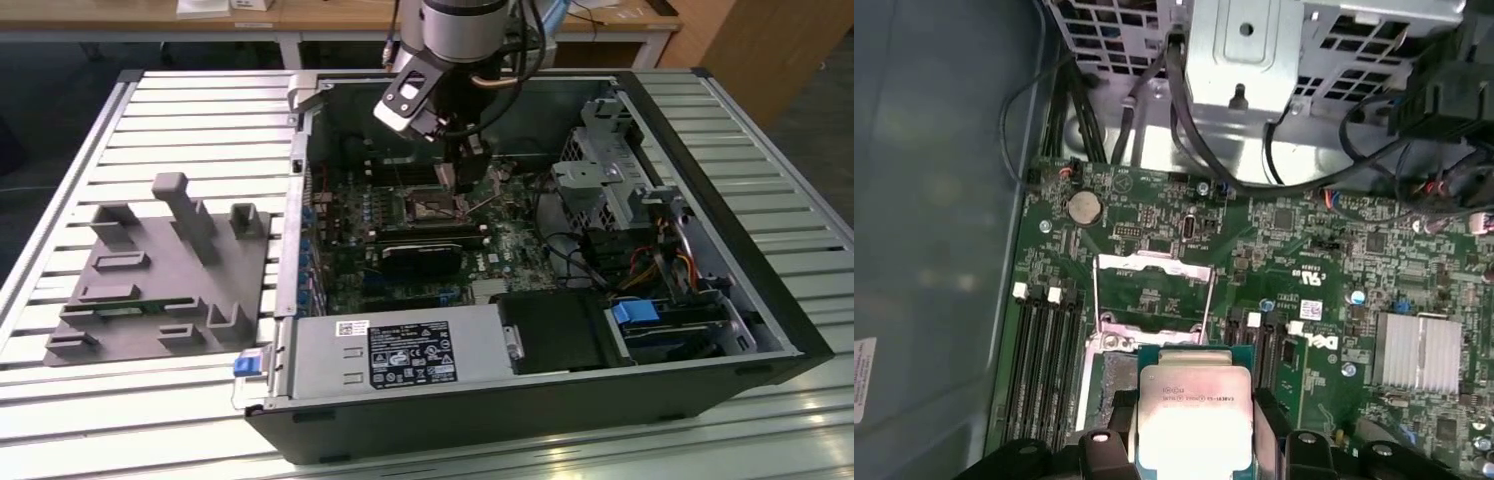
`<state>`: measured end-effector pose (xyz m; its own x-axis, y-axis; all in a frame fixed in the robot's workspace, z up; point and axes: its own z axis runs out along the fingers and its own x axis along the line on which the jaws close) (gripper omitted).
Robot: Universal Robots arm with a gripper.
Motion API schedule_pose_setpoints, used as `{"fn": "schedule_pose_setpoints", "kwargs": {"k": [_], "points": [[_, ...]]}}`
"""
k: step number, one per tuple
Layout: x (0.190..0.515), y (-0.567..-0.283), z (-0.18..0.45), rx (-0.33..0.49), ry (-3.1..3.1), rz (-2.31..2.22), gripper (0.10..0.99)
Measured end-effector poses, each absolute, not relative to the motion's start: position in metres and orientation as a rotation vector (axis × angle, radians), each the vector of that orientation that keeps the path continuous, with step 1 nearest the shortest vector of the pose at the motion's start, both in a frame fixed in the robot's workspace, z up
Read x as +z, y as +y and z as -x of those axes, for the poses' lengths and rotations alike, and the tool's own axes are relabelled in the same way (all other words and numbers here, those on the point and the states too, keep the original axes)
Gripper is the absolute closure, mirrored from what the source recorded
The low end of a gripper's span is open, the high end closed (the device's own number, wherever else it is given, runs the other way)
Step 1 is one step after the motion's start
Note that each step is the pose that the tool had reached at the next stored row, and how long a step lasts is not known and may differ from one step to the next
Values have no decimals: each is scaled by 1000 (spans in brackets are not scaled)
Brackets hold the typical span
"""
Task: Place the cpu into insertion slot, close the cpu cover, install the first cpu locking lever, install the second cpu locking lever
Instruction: 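Place the cpu into insertion slot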
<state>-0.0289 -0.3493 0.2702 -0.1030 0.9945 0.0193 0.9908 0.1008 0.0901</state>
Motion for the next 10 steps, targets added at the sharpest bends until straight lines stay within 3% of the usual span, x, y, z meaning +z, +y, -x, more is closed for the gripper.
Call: {"fn": "schedule_pose_setpoints", "kwargs": {"k": [10], "points": [[256, -342, 37, 123, 2264, -2106, 545]]}}
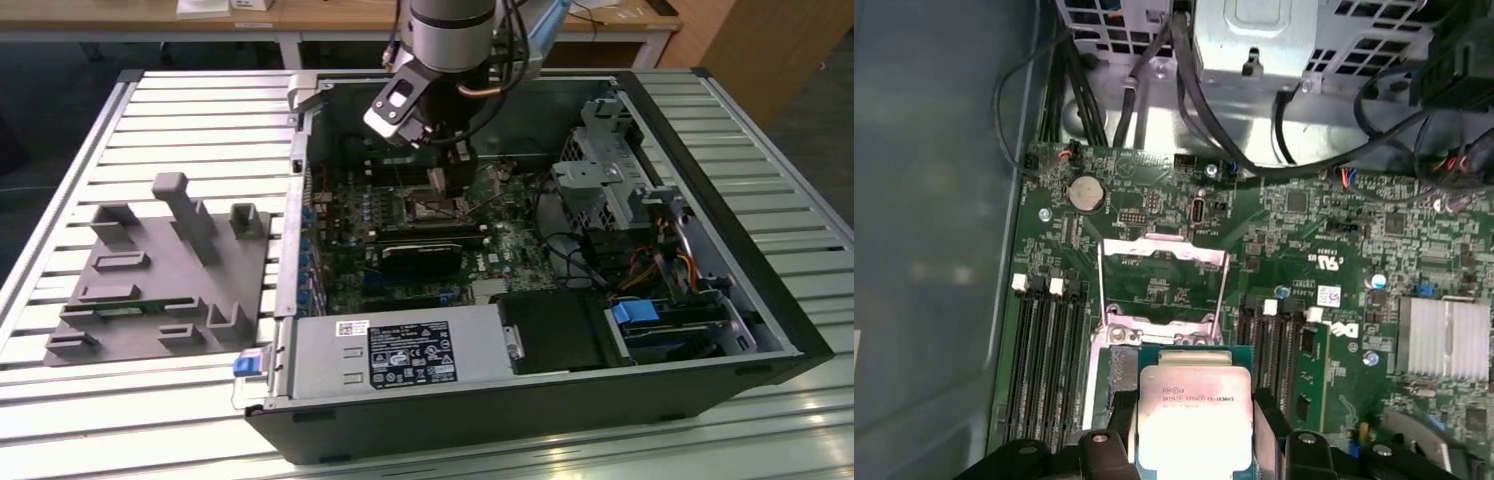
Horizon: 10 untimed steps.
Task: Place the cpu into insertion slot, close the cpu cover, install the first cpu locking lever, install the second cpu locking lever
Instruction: 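Place the cpu into insertion slot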
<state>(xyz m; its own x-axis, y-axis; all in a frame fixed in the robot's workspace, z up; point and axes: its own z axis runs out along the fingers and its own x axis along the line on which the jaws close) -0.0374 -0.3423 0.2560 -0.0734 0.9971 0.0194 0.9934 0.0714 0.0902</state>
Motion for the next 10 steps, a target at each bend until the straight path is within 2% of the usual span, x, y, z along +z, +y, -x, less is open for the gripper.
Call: {"fn": "schedule_pose_setpoints", "kwargs": {"k": [10], "points": [[243, -339, 45, 122, 2238, -2132, 545]]}}
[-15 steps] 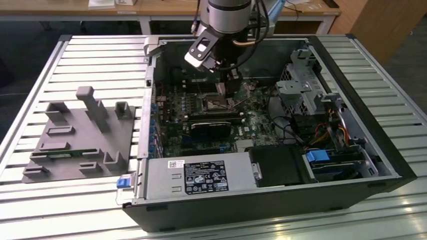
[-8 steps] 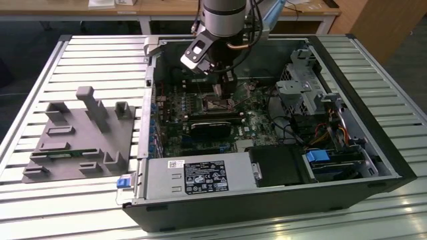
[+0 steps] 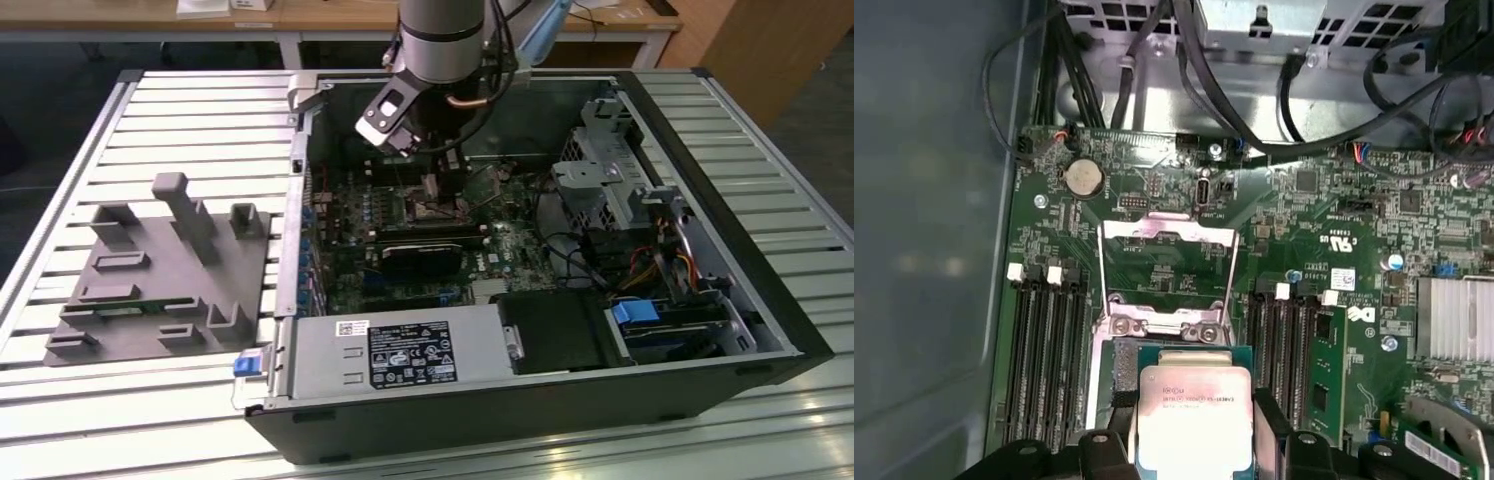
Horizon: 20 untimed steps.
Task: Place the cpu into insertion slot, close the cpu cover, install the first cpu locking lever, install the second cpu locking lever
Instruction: 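Place the cpu into insertion slot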
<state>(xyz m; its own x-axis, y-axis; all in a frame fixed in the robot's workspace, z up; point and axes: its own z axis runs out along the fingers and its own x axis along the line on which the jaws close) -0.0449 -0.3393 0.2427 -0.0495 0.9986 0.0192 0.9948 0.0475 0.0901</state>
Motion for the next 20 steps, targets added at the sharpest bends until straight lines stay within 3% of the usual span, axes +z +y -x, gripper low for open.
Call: {"fn": "schedule_pose_setpoints", "kwargs": {"k": [20], "points": [[218, -328, 51, 120, 2192, -2177, 545]]}}
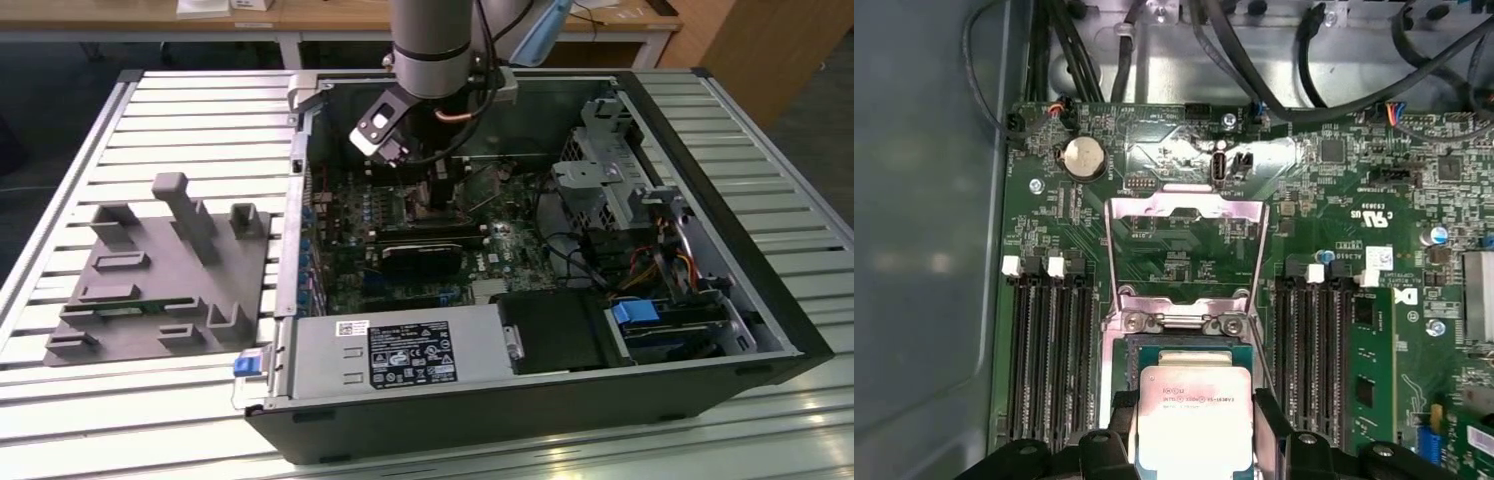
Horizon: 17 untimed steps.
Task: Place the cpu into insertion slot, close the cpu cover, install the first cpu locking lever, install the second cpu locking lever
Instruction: 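Place the cpu into insertion slot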
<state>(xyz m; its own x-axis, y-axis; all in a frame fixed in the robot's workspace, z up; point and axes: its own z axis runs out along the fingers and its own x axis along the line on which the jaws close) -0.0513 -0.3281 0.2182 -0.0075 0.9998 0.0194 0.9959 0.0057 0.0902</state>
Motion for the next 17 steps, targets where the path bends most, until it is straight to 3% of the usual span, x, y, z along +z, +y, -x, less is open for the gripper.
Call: {"fn": "schedule_pose_setpoints", "kwargs": {"k": [17], "points": [[200, -325, 52, 120, 2191, -2178, 545]]}}
